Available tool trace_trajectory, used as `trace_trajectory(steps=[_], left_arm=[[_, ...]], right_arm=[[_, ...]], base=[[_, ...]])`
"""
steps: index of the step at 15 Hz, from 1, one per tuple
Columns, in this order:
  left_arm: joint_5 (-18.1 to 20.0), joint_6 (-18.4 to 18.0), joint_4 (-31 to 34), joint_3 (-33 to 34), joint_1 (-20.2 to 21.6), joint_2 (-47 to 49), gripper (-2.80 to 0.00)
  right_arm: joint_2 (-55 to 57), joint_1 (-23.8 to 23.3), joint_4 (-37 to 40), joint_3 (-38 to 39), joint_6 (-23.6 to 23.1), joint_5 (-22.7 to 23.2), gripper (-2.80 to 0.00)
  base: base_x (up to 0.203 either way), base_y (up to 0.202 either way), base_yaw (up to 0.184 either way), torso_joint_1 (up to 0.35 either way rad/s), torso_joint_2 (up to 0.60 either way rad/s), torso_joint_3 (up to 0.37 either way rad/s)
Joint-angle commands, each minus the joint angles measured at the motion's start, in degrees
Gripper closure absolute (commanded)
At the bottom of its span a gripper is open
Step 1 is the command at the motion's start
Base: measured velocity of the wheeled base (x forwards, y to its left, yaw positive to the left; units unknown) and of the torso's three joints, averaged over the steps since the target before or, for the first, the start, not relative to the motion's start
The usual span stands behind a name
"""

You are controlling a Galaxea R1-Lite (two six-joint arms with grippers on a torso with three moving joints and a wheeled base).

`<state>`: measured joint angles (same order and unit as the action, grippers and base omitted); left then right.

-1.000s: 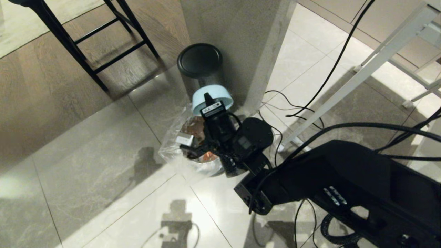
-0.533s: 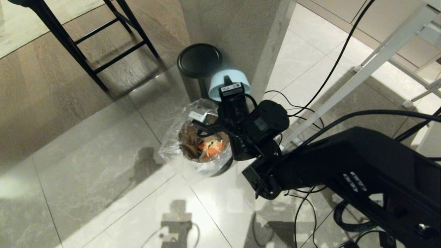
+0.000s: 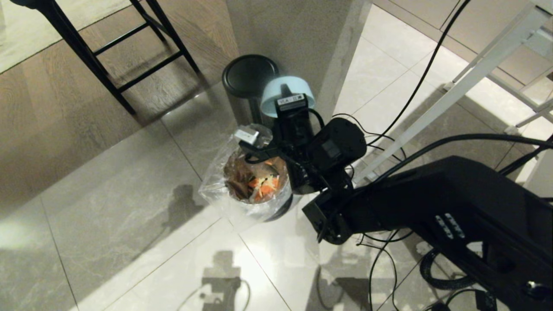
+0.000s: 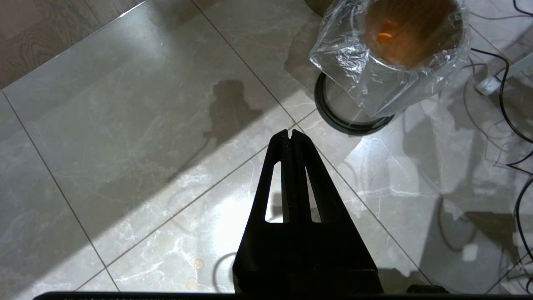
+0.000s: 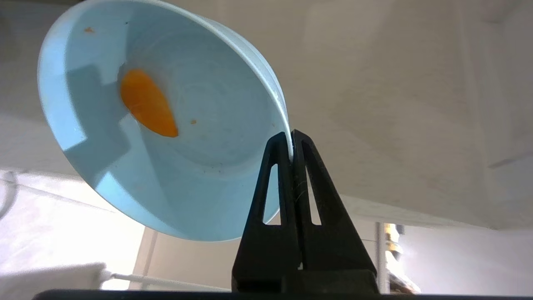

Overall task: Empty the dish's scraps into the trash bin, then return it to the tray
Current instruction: Pour the leftover food from the bowl into the trash can

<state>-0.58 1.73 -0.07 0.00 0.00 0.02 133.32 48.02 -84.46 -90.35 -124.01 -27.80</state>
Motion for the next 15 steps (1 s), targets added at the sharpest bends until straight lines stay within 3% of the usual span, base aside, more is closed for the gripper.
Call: trace_trajectory(steps=[1,4,6,15], left_arm=[[0.0,0.0,0.0,0.0,0.0,0.1,0.00],[0.0,0.0,0.0,0.0,0.0,0.1,0.00],[0.0,0.0,0.0,0.0,0.0,0.1,0.00],[0.0,0.0,0.0,0.0,0.0,0.0,0.00]], right_arm=[[0.1,0.0,-0.5,-0.7,-1.6,5.0,0.00],[0.5,0.5,-0.3,-0.9,-6.9,26.6,0.00],[1.7,1.5,-0.2,0.9,-11.7,30.3,0.00],[3.3,3.7,-1.6,9.4,-13.6,40.5,0.00]], base=[[0.000,0.000,0.000,0.000,0.00,0.000],[0.000,0.000,0.000,0.000,0.00,0.000],[0.000,0.000,0.000,0.000,0.00,0.000],[0.000,0.000,0.000,0.000,0.00,0.000]])
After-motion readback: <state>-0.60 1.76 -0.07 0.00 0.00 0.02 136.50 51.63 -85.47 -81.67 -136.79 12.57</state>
